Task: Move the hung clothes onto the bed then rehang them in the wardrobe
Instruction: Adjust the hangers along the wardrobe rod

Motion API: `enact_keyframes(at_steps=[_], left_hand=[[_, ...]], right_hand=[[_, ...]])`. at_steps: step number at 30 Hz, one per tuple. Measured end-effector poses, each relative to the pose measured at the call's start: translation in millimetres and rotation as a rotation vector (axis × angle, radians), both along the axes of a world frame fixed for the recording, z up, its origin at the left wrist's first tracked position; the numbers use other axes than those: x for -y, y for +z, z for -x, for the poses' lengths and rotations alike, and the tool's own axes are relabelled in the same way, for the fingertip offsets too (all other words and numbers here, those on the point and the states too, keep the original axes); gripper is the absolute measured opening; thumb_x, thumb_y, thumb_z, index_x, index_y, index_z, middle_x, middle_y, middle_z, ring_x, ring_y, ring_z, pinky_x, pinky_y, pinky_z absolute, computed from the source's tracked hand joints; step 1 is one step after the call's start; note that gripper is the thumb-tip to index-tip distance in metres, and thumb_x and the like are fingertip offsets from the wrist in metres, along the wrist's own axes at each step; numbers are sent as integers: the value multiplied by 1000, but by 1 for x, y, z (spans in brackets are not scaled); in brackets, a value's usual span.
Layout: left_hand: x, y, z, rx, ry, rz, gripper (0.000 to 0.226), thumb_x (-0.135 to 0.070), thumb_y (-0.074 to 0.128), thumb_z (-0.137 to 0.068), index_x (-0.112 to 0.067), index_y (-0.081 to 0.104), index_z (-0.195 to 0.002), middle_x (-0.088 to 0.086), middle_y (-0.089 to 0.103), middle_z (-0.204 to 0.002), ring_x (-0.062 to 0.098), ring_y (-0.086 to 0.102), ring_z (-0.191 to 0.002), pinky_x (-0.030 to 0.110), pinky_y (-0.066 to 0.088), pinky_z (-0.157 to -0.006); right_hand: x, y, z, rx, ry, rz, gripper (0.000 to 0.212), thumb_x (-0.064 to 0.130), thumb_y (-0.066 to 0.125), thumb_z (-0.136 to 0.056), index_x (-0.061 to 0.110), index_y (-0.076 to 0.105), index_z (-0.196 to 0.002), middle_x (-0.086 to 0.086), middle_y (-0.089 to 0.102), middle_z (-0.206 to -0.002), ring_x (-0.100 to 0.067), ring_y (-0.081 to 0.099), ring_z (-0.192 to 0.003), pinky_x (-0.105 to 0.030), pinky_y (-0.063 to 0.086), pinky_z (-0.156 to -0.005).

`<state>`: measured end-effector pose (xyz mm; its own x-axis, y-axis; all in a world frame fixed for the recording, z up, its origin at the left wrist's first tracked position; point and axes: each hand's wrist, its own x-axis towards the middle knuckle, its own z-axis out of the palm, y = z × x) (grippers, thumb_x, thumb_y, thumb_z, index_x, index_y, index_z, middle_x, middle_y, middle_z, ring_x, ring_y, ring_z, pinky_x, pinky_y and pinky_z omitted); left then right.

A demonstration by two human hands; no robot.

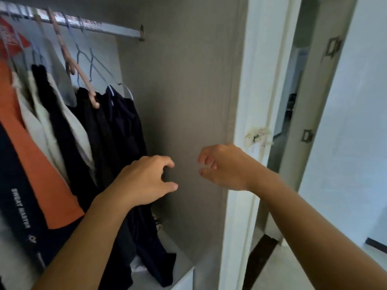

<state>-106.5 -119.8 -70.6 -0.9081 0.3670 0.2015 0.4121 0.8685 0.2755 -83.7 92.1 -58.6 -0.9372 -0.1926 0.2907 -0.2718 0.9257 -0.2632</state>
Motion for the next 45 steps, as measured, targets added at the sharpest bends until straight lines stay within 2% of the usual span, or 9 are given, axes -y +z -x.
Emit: enact_keyframes(at_steps=[3,9,15,23,29,34,37,40,45], left_hand=[[-29,-20,-9,150,-115,10,63,-51,73,-80,-38,48,-137,-5,55,-131,14,56,-115,38,49,-97],[-114,-54,-47,212,-362,-76,50,-44,72,-85,-41,51,-130,-14,54,-122,9,55,-110,27,48,-88],[-215,-77,-100,224,-593,-41,48,-44,69,-87,-40,52,-131,-11,58,-129,8,55,-112,27,47,-93],[-356,-99,-219,218,-855,51,53,-47,69,-87,-41,49,-135,-10,57,-134,10,58,-117,30,47,-96],[-444,-116,-321,212,-1056,103,52,-47,68,-87,-38,49,-135,-8,58,-133,9,55,-118,27,43,-97],[-508,-126,-404,178,-1228,181,54,-50,68,-85,-39,50,-135,-8,59,-132,11,55,-120,34,46,-101],[-544,-127,-451,165,-1334,183,55,-53,68,-83,-42,50,-134,-8,60,-131,11,56,-119,37,46,-101],[-578,-131,-500,163,-1439,152,56,-54,69,-82,-42,51,-133,-9,61,-130,10,57,-116,37,47,-100],[-643,-132,-572,169,-1618,165,57,-44,73,-83,-36,52,-134,-6,61,-129,9,56,-116,28,45,-95]], right_hand=[[-27,-19,-34,63,-67,-7,25,42,60,-93,26,64,-112,9,67,-109,-11,65,-93,-34,57,-86],[-91,-59,-114,129,-303,56,32,48,61,-91,30,63,-117,10,68,-111,-10,65,-92,-35,58,-86],[-161,-78,-224,154,-589,64,31,46,60,-93,30,60,-121,9,66,-115,-10,63,-94,-32,56,-88],[-253,-100,-386,196,-914,11,33,53,53,-93,37,54,-123,16,61,-117,-10,60,-103,-28,45,-78],[-302,-117,-509,204,-1129,2,39,52,55,-93,34,55,-128,12,63,-113,-12,59,-105,-31,50,-91],[-327,-122,-603,226,-1285,67,40,48,56,-95,32,53,-131,11,60,-122,-9,60,-99,-23,48,-86],[-341,-128,-654,258,-1382,124,45,48,56,-94,32,49,-136,9,60,-126,-11,59,-106,-28,49,-92],[-355,-137,-697,238,-1494,167,44,49,57,-93,33,50,-134,10,61,-123,-10,59,-102,-27,49,-87],[-375,-152,-760,204,-1696,202,34,47,56,-93,32,54,-123,12,60,-109,-13,58,-96,-29,44,-77]])
